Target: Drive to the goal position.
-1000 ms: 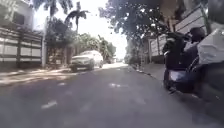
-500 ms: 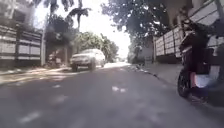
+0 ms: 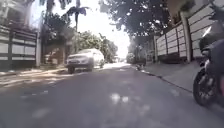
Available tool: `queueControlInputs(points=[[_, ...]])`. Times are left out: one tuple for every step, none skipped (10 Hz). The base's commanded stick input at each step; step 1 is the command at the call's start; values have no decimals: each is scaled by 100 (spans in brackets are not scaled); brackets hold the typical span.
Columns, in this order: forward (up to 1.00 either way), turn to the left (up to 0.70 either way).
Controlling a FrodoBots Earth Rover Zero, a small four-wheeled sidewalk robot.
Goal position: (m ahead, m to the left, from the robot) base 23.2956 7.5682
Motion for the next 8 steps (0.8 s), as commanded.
queueControlInputs(points=[[100, -1], [100, 0], [100, 0], [100, 0], [100, 0], [100, 0], [100, 0], [100, 0]])
